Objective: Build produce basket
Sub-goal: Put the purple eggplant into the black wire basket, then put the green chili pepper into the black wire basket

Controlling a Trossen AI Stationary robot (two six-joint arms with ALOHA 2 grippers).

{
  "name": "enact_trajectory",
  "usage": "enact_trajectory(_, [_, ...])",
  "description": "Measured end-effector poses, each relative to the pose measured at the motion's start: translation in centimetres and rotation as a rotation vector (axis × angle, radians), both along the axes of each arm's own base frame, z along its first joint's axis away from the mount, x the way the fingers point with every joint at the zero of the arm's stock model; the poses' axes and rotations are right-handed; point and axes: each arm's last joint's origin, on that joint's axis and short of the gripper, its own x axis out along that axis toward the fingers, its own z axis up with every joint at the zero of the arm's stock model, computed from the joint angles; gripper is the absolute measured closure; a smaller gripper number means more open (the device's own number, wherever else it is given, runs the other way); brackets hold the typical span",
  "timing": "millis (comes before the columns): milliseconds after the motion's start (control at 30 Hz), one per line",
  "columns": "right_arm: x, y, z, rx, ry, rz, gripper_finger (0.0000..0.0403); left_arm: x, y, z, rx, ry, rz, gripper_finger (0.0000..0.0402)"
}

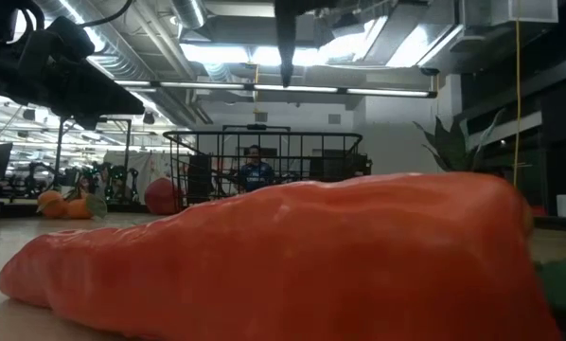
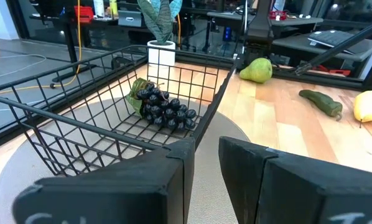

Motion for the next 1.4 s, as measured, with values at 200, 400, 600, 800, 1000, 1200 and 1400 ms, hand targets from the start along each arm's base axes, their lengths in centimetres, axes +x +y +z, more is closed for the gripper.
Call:
enact_trajectory(200, [1.1,-2.4,-1.5,0.144,0.006,0.049,0.0289,0.0,0.0,0.0,0.000,0.001,0.000,0.0337])
enact_trajectory(400, [2.1,-3.2,-2.9,0.169,0.035,0.058,0.0289,0.0,0.0,0.0,0.001,0.000,0.002,0.0337])
enact_trajectory(600, [3.2,-3.6,-4.6,0.183,0.084,0.050,0.0255,0.0,0.0,0.0,0.001,0.001,0.003,0.0337])
enact_trajectory(800, [3.7,-3.7,-5.0,0.179,0.078,0.049,0.0230,0.0,0.0,0.0,0.001,0.001,0.004,0.0337])
enact_trajectory(1000, [3.7,-3.7,-5.0,0.192,0.069,0.040,0.0193,0.0,0.0,0.0,0.001,0.001,0.004,0.0337])
enact_trajectory(1200, [3.7,-3.9,-5.0,0.153,0.075,-0.027,0.0139,0.0,0.0,0.0,0.001,0.000,0.004,0.0337])
enact_trajectory(1400, [3.5,-4.3,-5.0,0.056,0.097,-0.119,0.0115,0.0,0.0,0.0,0.001,0.001,0.004,0.0337])
